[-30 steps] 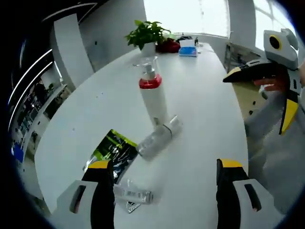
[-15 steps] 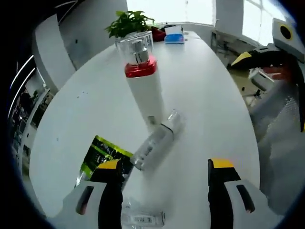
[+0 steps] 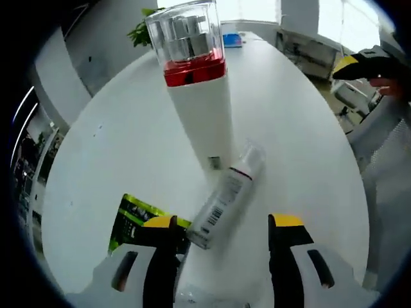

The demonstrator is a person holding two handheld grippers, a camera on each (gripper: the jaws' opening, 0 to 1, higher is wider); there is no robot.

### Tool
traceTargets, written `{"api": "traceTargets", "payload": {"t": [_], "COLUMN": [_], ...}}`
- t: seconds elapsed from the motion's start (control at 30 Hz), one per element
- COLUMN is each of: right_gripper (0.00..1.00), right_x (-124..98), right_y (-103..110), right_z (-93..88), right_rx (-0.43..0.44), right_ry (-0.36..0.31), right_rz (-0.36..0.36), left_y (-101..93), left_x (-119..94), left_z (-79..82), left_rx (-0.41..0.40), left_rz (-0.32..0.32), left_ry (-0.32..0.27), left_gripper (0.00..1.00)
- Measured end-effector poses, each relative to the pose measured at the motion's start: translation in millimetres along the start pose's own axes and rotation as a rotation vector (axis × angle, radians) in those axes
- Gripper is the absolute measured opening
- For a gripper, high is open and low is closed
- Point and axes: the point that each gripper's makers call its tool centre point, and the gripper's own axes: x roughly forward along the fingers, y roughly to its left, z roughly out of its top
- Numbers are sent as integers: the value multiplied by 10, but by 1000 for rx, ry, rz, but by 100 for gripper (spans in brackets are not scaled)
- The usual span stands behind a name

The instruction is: Arrange the skincare products in the storage area until every visible bottle or jar stands upright without overlapping.

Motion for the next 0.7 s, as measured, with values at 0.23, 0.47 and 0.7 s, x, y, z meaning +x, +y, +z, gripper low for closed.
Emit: {"api": "traceTargets", "payload": {"t": [0.23, 0.47, 0.7], "right_gripper": [90, 90, 89], "right_x": [-2, 1, 12], "right_y": [-12, -34, -39], "right_z": [-16, -19, -31], "right_rx": [2, 10, 7], "right_ry": [9, 12, 20], "right_rz": [-7, -18, -24], "left_y": [-48, -23, -117], "left_x": [121, 149, 154], "left_z": [56, -13, -34], "left_rx": [77, 86, 51], "left_rz": [-54, -93, -163], "left_ry": [15, 42, 45], "left_gripper": [46, 34, 21]}}
